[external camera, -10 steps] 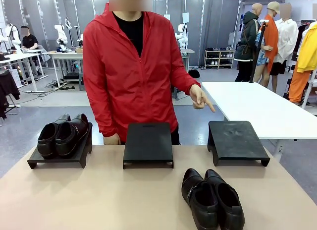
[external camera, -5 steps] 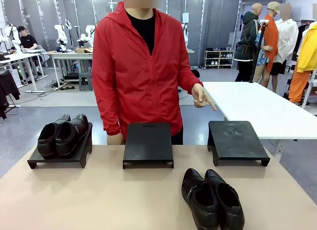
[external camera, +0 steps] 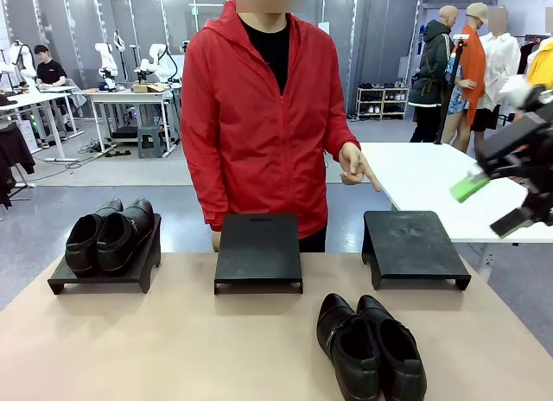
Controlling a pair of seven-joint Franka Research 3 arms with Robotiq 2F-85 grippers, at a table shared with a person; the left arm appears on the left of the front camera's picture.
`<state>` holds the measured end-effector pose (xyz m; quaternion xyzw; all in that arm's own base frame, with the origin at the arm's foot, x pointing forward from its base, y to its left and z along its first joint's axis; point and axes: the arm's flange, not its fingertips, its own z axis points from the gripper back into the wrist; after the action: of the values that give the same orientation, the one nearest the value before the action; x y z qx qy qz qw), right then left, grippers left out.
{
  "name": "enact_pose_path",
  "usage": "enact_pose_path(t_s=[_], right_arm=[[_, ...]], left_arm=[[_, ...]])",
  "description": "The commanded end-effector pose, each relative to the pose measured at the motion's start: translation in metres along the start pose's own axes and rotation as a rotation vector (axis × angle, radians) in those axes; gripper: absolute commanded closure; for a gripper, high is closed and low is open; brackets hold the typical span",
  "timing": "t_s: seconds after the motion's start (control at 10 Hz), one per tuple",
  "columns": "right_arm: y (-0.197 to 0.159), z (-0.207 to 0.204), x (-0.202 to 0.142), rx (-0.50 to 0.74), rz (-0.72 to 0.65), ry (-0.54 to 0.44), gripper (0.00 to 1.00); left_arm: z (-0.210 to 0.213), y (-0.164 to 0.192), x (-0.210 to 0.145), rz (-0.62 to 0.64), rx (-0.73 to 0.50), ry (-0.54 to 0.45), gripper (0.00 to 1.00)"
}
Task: Place the shoes on the stand as instructed by the person.
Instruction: Pick up another pair of Shoes and place it on the Shoes Stand indicated by the person.
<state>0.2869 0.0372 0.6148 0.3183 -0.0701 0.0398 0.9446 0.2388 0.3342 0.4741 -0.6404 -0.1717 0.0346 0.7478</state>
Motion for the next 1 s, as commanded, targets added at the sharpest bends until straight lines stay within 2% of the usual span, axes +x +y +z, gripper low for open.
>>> enact_pose_path(t_s=[0.0, 0.1, 0.3, 0.9], right_arm=[[0.016, -0.027, 0.008, -0.128, -0.081, 0.008, 0.00], [0.021, -0.045, 0.012, -0.215, -0.087, 0.006, 0.00], [0.019, -0.078, 0.022, -0.302, -0.082, 0.002, 0.00], [-0.019, -0.193, 0.051, -0.536, -0.097, -0.056, 0.00]], left_arm=[[0.000, -0.001, -0.001, -0.026, -0.012, -0.011, 0.00], [0.000, -0.001, -0.001, -0.026, -0.012, -0.011, 0.00], [0.000, -0.001, -0.001, -0.026, -0.012, -0.011, 0.00], [0.000, -0.001, -0.001, -0.026, -0.012, -0.011, 0.00]])
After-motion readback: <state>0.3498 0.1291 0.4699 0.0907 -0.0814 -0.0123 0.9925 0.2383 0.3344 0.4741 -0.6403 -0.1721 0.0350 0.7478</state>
